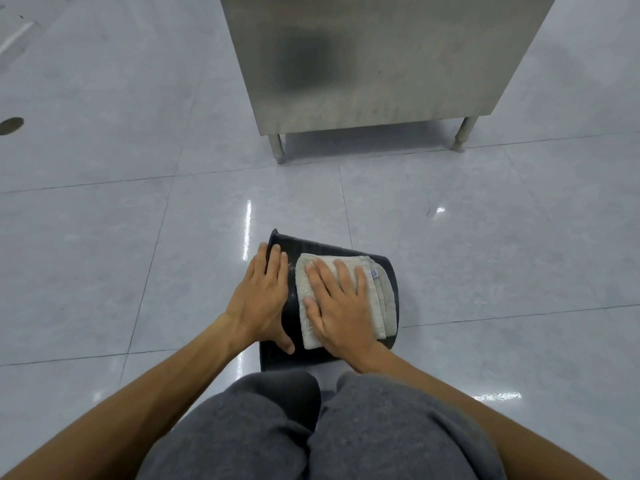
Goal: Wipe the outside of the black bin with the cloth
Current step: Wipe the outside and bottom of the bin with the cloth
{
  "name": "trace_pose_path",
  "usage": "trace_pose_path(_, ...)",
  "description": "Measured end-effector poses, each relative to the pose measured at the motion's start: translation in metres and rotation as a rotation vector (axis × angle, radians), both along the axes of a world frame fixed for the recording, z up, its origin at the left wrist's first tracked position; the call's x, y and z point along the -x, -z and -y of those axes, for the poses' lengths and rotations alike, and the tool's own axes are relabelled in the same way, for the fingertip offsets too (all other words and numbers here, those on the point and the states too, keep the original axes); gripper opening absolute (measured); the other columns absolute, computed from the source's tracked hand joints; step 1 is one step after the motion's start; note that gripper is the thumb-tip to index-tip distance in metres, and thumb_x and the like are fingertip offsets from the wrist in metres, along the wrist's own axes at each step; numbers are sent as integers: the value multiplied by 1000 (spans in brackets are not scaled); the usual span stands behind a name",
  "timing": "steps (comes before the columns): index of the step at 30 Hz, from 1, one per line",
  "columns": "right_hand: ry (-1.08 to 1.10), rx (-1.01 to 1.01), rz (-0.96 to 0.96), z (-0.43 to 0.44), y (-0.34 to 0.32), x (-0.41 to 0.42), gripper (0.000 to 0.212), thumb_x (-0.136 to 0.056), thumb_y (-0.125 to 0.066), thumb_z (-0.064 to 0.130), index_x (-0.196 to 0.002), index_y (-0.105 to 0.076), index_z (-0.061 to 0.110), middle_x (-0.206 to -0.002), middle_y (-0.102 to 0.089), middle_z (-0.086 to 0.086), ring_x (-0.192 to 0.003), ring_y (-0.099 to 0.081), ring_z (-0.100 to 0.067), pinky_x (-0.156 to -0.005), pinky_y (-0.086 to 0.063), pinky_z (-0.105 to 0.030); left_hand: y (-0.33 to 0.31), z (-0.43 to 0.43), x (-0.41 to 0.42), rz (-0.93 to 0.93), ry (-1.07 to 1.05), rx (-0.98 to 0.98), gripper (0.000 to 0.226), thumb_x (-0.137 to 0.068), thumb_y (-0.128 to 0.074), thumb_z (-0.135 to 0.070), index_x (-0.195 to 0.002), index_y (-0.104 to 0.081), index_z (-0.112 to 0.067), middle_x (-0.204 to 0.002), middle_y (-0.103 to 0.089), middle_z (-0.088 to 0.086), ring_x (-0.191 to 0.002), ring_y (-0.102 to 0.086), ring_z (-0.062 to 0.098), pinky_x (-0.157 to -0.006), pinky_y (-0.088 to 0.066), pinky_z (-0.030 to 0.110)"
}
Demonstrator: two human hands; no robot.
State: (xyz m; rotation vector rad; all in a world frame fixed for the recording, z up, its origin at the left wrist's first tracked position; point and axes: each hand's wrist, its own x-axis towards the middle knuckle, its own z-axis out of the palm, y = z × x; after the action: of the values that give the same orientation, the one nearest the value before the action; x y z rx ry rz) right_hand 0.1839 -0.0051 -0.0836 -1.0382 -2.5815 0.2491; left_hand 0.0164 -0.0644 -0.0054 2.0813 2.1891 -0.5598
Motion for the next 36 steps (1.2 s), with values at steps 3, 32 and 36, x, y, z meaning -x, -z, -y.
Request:
trace_pose_path(3, 22, 93, 18, -15, -16, 22, 58, -107, -28, 46, -159, -35, 22, -160, -42, 2, -147, -35, -27, -122, -23, -59, 5, 7, -3, -21, -1, -15, 175, -16, -70, -93, -145, -19, 13, -147, -38, 39, -139, -32, 56, -115, -23, 61)
trace_pose_path(32, -121, -19, 46, 26, 17, -22, 68, -104, -35, 44, -166, -19, 20, -173, -18, -2, -159, -12, -34, -127, -5, -59, 4, 2, -9, 30, -103, 30, 168, -36, -75, -87, -154, -6, 9, -162, -1, 32, -150, 8, 49, -121, -7, 63)
trace_pose_path(36, -101, -16, 38, 26, 16, -18, 67, -103, -39, 44, -165, -22, 23, -171, -24, 0, -157, -20, -31, -127, -7, -57, 16, 19, -11, 49, -92, -18, 165, -29, -76, -86, -150, -22, 14, -158, -17, 37, -148, -9, 53, -119, -20, 64)
